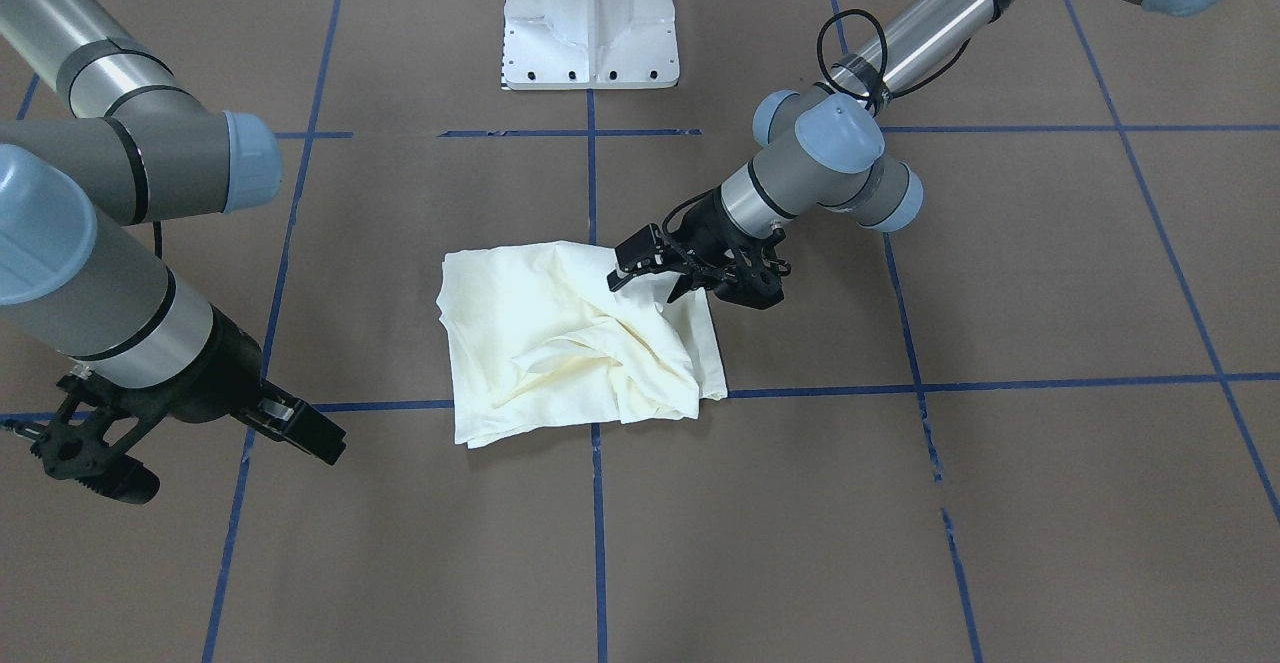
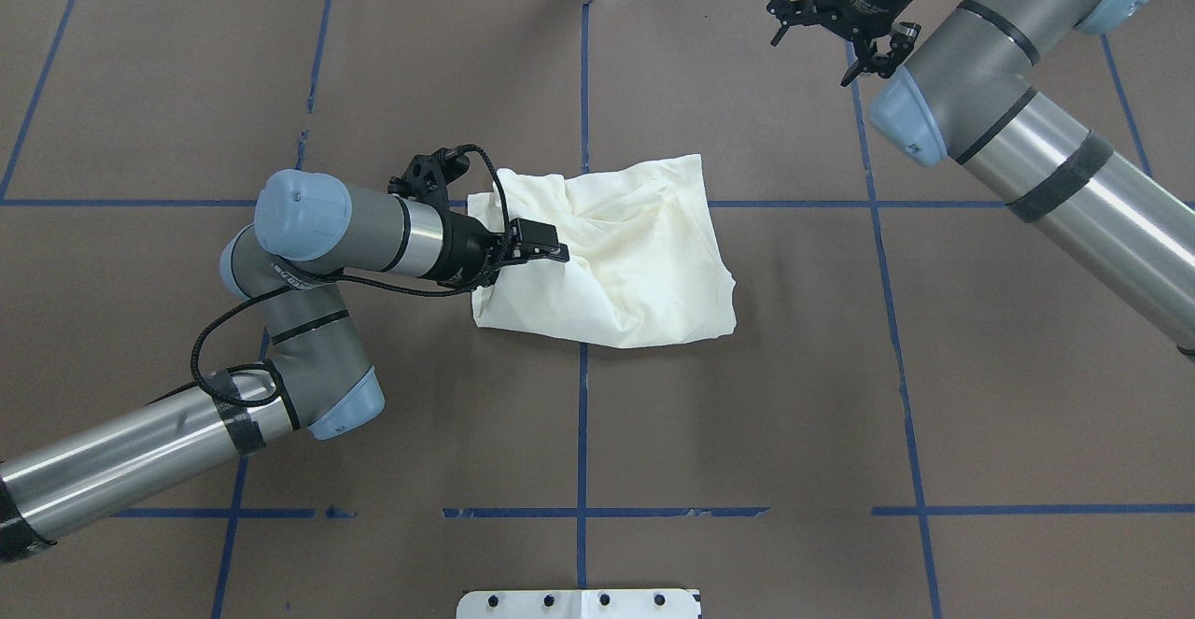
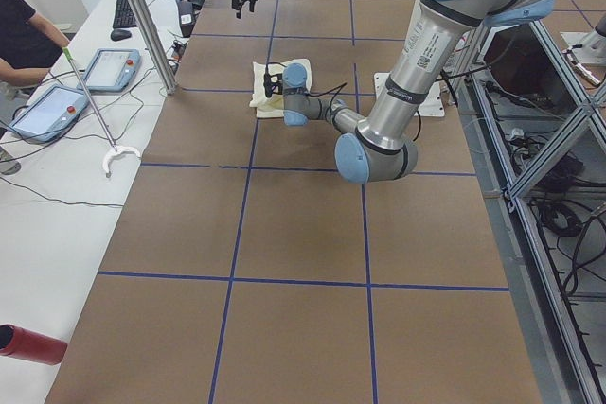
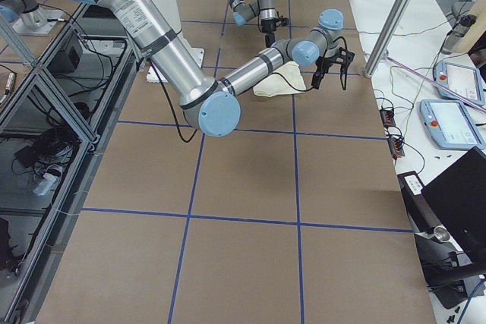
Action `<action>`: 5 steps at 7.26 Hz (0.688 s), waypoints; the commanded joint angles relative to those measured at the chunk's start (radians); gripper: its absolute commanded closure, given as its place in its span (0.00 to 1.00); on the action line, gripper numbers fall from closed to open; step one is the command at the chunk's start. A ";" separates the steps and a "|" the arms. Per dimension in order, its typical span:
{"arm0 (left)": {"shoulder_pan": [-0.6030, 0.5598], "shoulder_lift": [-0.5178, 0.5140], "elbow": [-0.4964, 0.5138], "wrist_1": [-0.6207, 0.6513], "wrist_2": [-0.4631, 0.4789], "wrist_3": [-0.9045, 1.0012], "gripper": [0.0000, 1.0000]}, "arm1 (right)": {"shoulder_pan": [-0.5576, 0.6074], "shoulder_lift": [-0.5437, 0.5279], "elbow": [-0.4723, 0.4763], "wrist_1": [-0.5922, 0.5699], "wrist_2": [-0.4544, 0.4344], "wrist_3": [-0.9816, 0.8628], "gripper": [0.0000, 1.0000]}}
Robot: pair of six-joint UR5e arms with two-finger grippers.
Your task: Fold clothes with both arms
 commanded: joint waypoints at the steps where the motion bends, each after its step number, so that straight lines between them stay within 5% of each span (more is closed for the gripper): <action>1: -0.003 0.001 0.001 -0.054 -0.036 -0.006 0.00 | 0.001 -0.006 0.006 -0.004 0.000 0.000 0.00; 5: 0.020 0.047 -0.006 -0.129 -0.088 0.001 0.00 | 0.001 -0.019 0.020 -0.004 0.000 -0.001 0.00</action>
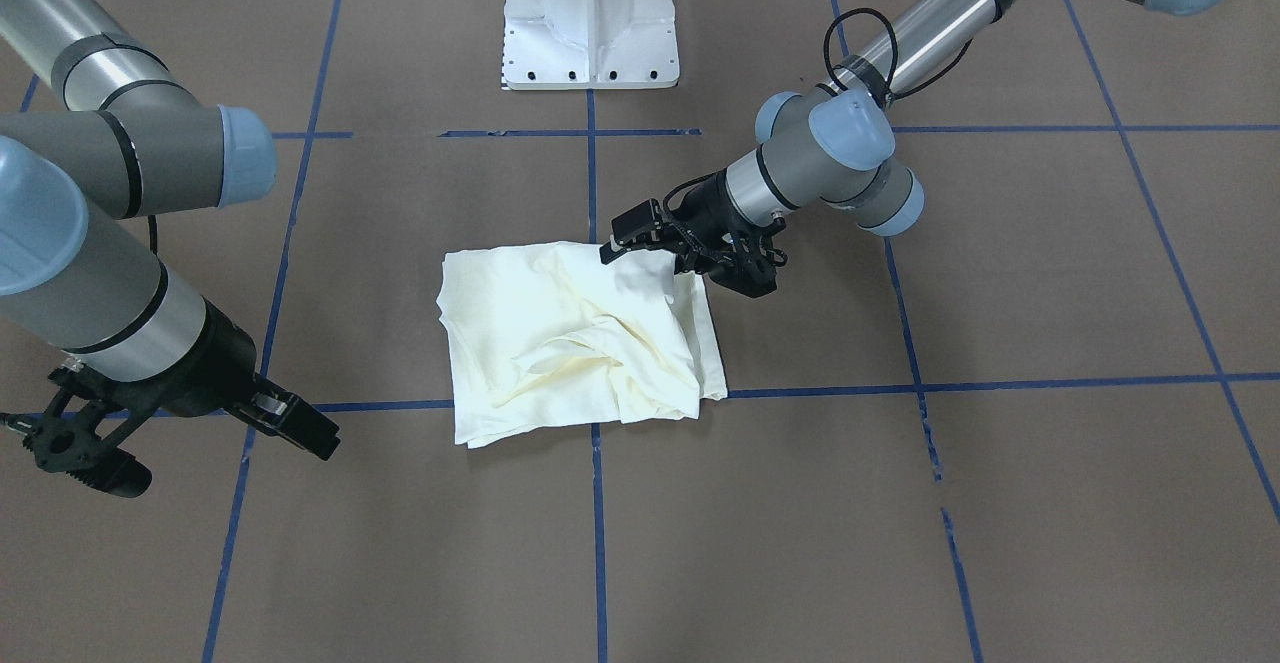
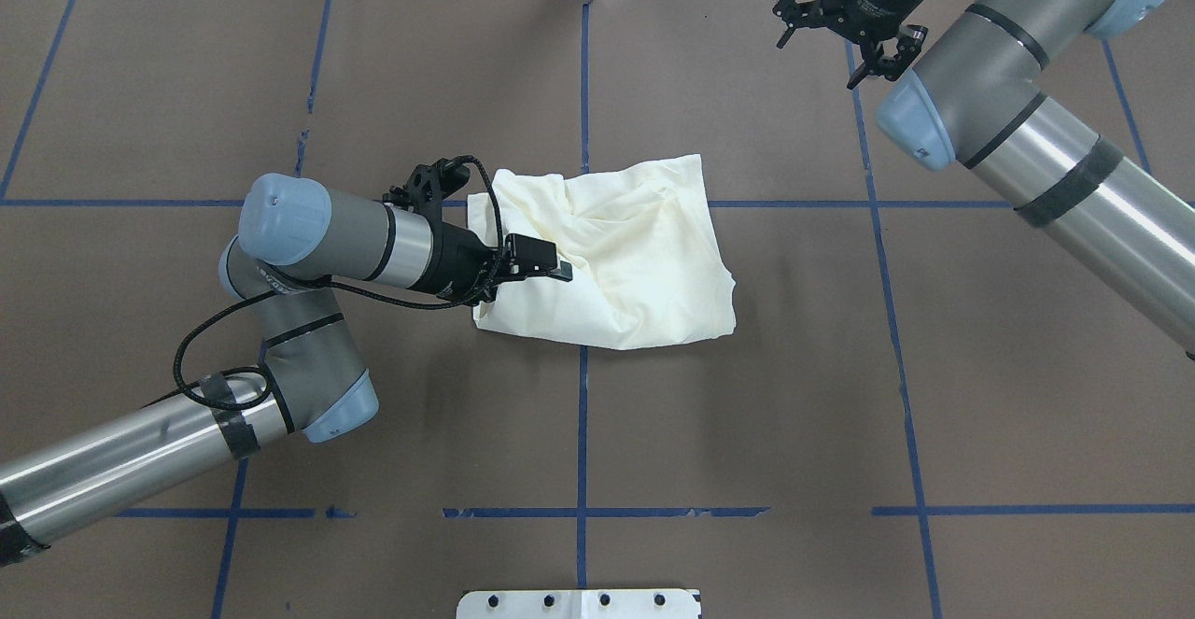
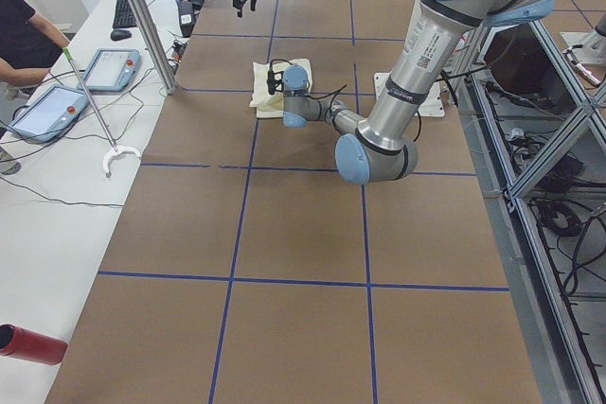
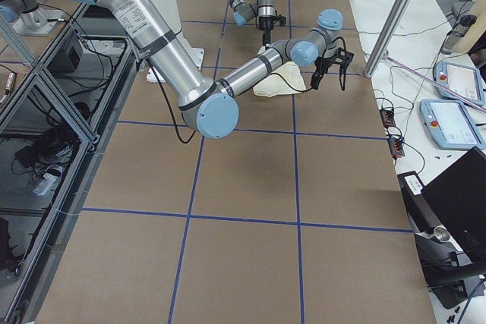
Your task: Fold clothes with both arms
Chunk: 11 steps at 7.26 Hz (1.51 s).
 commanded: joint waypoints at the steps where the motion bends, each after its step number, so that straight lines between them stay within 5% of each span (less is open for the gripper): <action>1: 0.033 0.059 -0.009 -0.098 -0.036 0.000 0.00 | 0.000 -0.002 0.000 0.000 0.000 -0.001 0.00; 4: 0.111 0.067 -0.035 -0.160 -0.045 -0.052 0.00 | 0.000 -0.006 0.000 0.002 -0.002 -0.003 0.00; 7: 0.122 0.158 -0.203 -0.151 -0.052 -0.138 0.00 | 0.002 -0.011 0.000 0.002 -0.002 -0.030 0.00; 11: -0.117 0.303 -0.264 -0.137 -0.237 -0.097 0.00 | -0.046 -0.014 0.050 0.000 -0.020 -0.030 0.00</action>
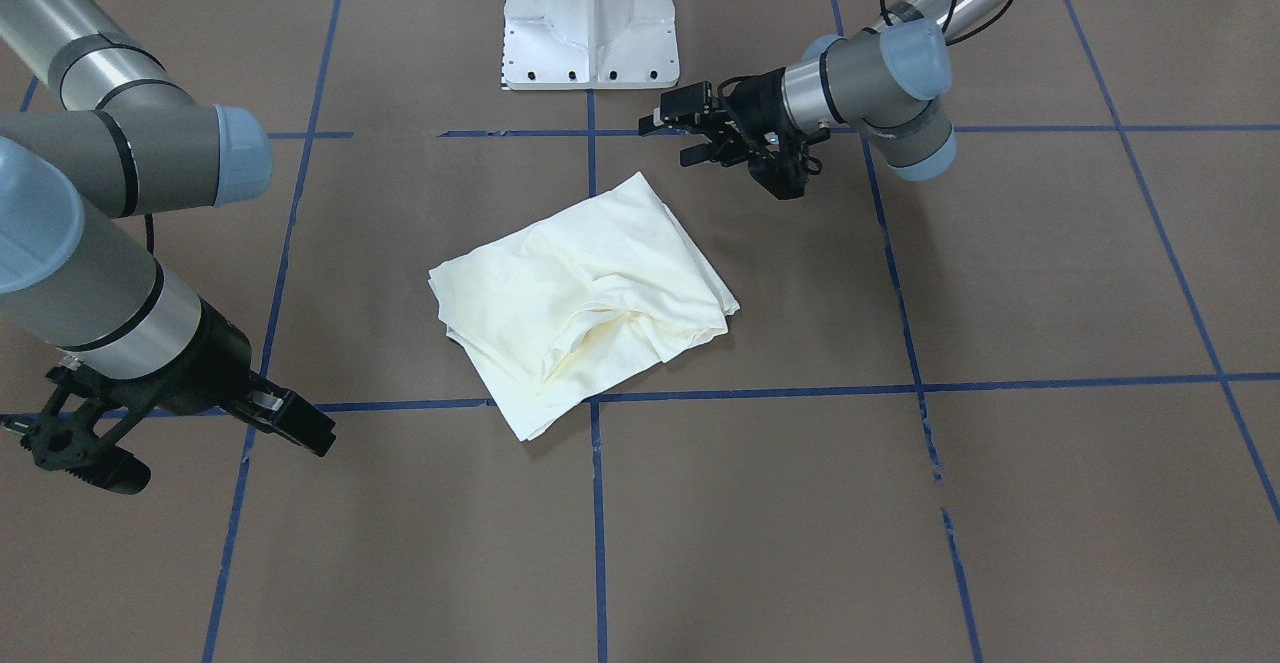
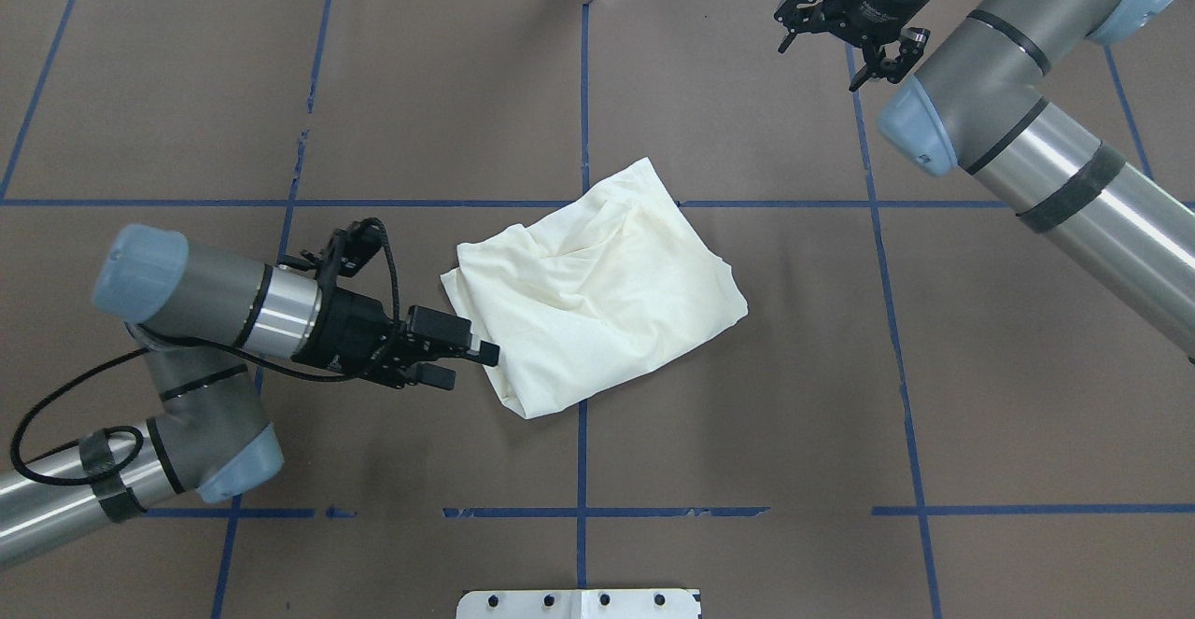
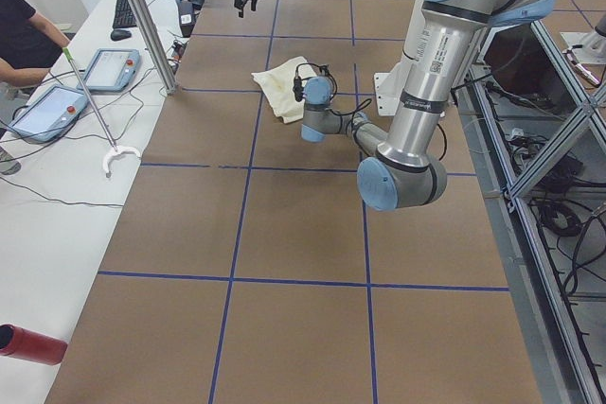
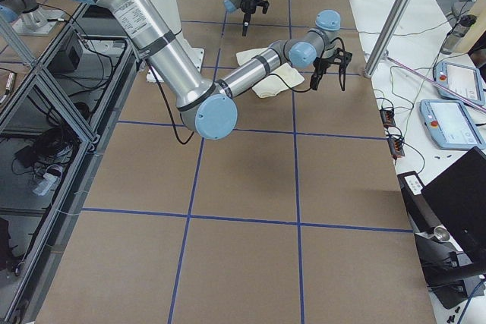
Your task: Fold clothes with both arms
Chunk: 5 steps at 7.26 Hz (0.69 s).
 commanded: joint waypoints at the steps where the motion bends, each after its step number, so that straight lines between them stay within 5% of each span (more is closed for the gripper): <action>1: -0.172 0.079 -0.005 0.013 -0.111 0.119 0.00 | -0.036 -0.006 0.036 -0.004 -0.007 0.000 0.00; 3: -0.357 0.185 0.003 0.099 -0.145 0.432 0.00 | -0.020 -0.061 0.096 -0.007 -0.005 -0.058 0.00; 5: -0.545 0.187 0.003 0.386 -0.054 0.825 0.00 | 0.044 -0.160 0.119 -0.007 -0.005 -0.263 0.00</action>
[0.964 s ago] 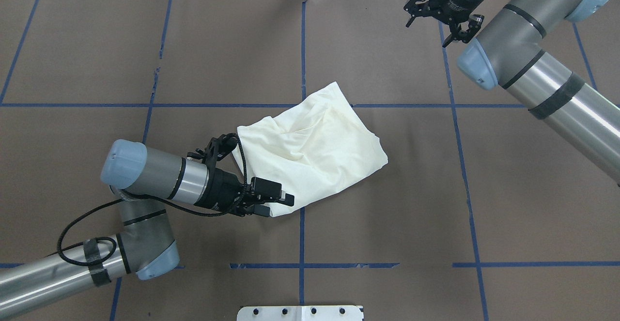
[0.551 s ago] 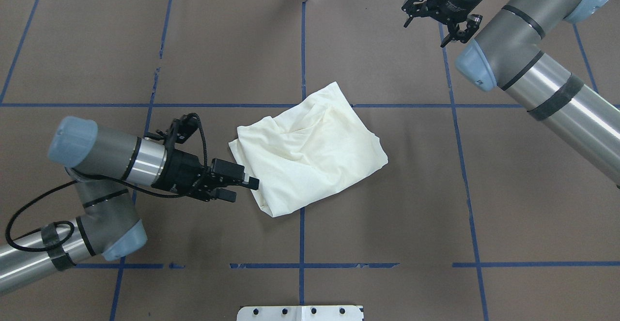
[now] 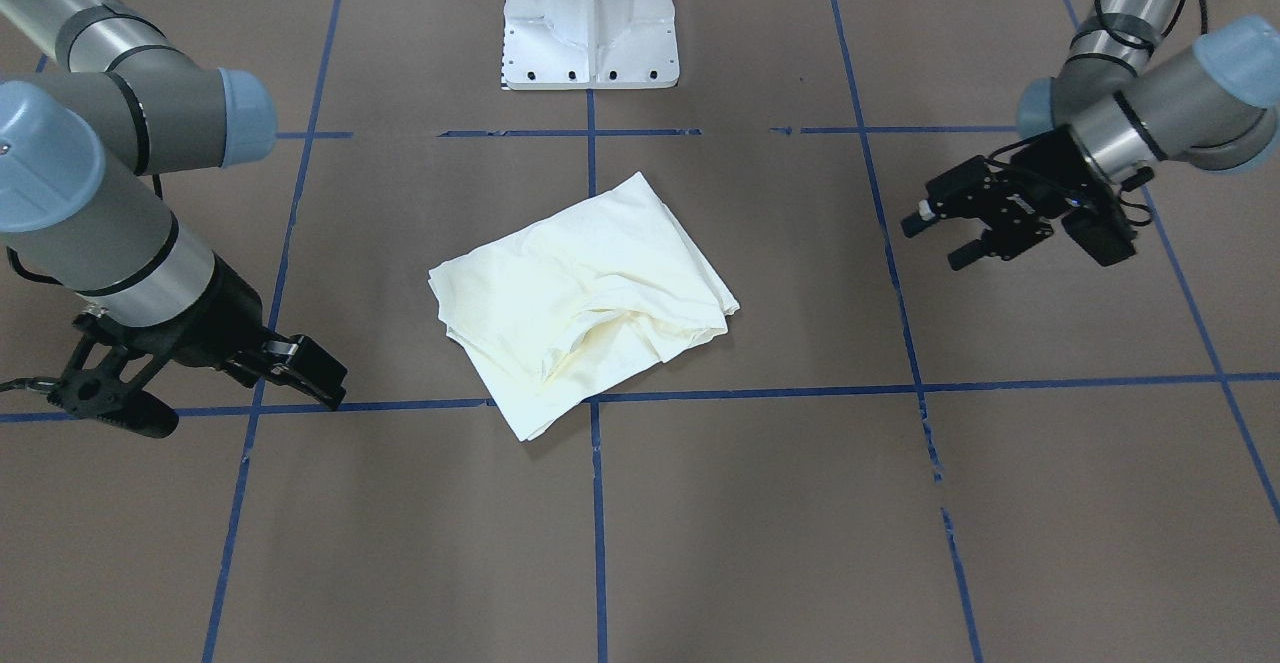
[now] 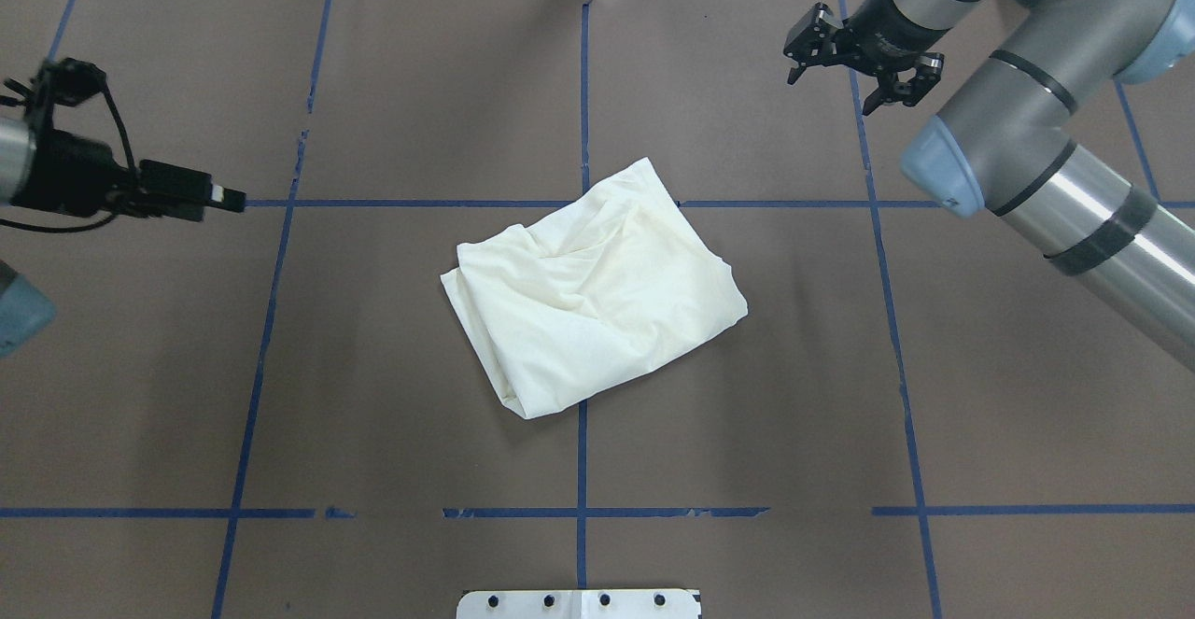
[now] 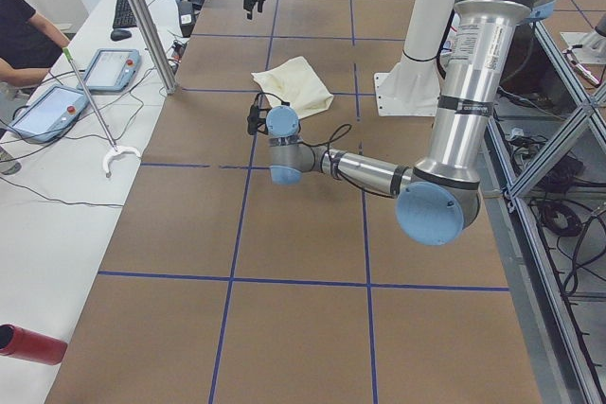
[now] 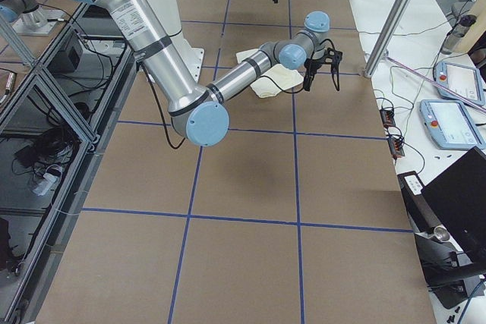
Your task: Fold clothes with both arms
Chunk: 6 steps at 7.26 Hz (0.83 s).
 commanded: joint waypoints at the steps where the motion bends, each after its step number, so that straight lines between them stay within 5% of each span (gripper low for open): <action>1: -0.178 0.005 -0.001 0.307 0.176 0.427 0.00 | 0.095 -0.118 0.012 0.000 0.002 -0.275 0.00; 3: -0.287 -0.018 -0.005 0.640 0.367 0.912 0.00 | 0.201 -0.258 0.003 0.000 0.014 -0.612 0.00; 5: -0.409 -0.046 -0.025 0.888 0.281 1.194 0.00 | 0.330 -0.368 0.000 -0.069 0.028 -0.954 0.00; 6: -0.437 -0.025 -0.083 1.000 0.189 1.328 0.00 | 0.408 -0.416 0.000 -0.130 0.108 -1.121 0.00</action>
